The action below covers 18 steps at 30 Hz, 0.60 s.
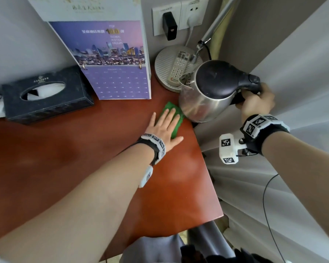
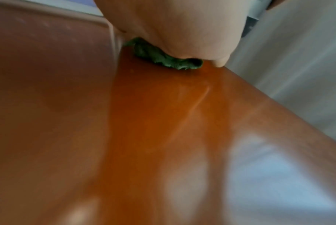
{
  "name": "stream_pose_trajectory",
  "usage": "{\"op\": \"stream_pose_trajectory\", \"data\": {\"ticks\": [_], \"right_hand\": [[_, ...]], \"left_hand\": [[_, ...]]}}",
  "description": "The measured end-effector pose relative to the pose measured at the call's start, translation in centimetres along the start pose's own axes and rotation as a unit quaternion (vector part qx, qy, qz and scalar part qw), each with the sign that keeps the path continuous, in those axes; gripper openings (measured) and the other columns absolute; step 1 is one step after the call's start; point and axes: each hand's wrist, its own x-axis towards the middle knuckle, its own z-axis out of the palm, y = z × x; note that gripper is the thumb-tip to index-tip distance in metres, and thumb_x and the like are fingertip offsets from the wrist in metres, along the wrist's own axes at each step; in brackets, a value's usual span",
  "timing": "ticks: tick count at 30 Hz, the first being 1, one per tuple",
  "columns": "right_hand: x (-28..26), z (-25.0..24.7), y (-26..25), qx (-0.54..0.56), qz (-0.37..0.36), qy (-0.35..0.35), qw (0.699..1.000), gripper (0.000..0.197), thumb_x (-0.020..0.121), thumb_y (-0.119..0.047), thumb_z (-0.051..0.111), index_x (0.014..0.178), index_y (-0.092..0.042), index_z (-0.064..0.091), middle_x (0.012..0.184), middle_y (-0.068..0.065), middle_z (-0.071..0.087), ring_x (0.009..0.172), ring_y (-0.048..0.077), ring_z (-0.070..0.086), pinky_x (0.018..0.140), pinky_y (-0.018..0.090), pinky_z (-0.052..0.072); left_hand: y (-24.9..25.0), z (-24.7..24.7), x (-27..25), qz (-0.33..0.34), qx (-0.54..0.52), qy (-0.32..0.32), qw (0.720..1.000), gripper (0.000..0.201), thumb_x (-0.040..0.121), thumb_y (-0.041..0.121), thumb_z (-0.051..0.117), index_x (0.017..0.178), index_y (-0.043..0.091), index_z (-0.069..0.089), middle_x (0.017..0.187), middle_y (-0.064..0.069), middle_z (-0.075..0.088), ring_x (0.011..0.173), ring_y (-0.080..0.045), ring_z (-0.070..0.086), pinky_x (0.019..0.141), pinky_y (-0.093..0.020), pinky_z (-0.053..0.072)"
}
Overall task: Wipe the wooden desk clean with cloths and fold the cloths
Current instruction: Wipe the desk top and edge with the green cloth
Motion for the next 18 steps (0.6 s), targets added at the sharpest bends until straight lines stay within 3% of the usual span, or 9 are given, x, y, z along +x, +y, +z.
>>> {"op": "stream_pose_trajectory", "data": {"ticks": [5,9,13,18], "right_hand": [[-0.1,-0.1,-0.1,0.0,0.004,-0.002,1.0,0.023,0.071,-0.021,0.056,0.091,-0.021,0.066,0.088,0.014,0.069,0.077,0.032,0.07,0.066,0.046,0.06],[0.0,-0.3,0.2,0.001,0.004,0.008,1.0,0.017,0.07,-0.022,0.055,0.084,-0.026,0.064,0.089,0.015,0.069,0.075,0.033,0.069,0.066,0.048,0.059],[0.1,-0.2,1.0,-0.024,0.001,0.006,1.0,0.02,0.069,-0.026,0.054,0.086,-0.027,0.064,0.082,0.01,0.069,0.071,0.028,0.069,0.069,0.048,0.059],[-0.2,1.1,1.7,-0.046,0.001,-0.018,0.999,0.027,0.063,-0.03,0.057,0.088,-0.037,0.063,0.082,0.003,0.07,0.08,0.03,0.069,0.073,0.047,0.059]], "left_hand": [[-1.1,-1.3,2.5,-0.07,-0.063,-0.01,0.996,0.086,0.093,0.07,0.021,0.157,0.021,-0.006,0.164,-0.001,-0.018,0.151,-0.021,-0.015,0.121,-0.053,-0.003],[-1.0,-1.5,3.1,-0.078,-0.086,-0.014,0.993,0.087,0.093,0.069,0.024,0.157,0.019,-0.007,0.163,-0.003,-0.019,0.15,-0.022,-0.017,0.121,-0.052,-0.003],[-1.3,-0.5,1.4,-0.062,-0.066,0.002,0.996,0.089,0.092,0.07,0.023,0.157,0.018,-0.007,0.163,-0.004,-0.019,0.151,-0.022,-0.015,0.122,-0.052,-0.002],[-3.0,1.6,-2.9,-0.078,-0.051,0.008,0.996,0.091,0.091,0.072,0.023,0.157,0.02,-0.011,0.163,-0.001,-0.022,0.151,-0.021,-0.015,0.121,-0.054,0.001]]}}
